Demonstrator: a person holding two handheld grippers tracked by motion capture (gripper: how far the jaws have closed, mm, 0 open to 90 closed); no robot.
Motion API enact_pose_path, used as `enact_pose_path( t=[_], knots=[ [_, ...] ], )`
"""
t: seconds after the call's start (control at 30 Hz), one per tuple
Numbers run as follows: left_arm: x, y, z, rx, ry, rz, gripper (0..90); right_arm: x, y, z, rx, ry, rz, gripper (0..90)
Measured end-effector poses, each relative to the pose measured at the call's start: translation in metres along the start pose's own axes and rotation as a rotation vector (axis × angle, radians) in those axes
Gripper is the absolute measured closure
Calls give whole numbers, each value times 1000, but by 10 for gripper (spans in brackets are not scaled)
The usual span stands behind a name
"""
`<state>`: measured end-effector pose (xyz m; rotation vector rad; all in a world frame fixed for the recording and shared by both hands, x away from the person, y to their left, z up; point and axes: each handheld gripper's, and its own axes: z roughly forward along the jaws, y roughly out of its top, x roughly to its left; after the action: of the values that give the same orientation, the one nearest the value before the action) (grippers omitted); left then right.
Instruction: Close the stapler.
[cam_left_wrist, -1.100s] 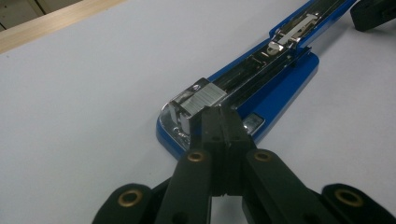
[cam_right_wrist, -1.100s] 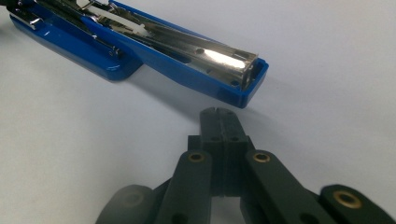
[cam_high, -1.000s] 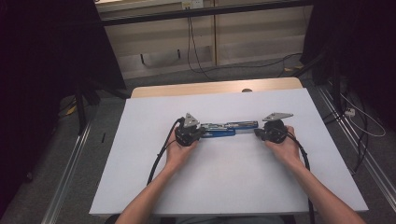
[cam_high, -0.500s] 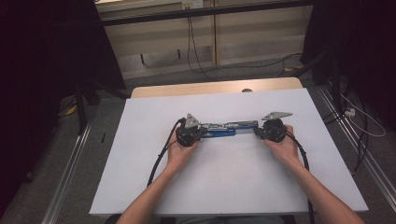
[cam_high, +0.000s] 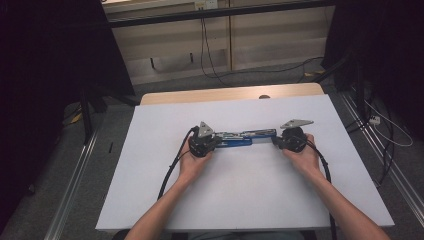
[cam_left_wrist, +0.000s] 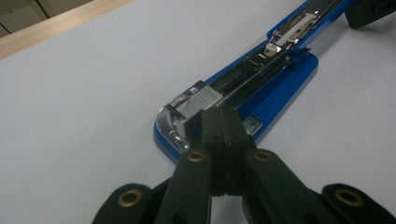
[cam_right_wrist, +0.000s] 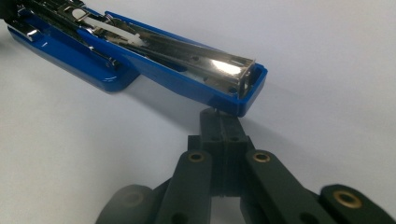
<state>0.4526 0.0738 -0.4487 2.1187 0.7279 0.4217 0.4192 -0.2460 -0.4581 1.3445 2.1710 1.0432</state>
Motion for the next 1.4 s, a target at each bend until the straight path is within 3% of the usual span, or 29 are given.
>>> enact_pose_path(
  t=[1.4],
  knots=[
    [-1,0,0,7,9,14,900,4,2,-2,-88,29,19,900]
  ],
)
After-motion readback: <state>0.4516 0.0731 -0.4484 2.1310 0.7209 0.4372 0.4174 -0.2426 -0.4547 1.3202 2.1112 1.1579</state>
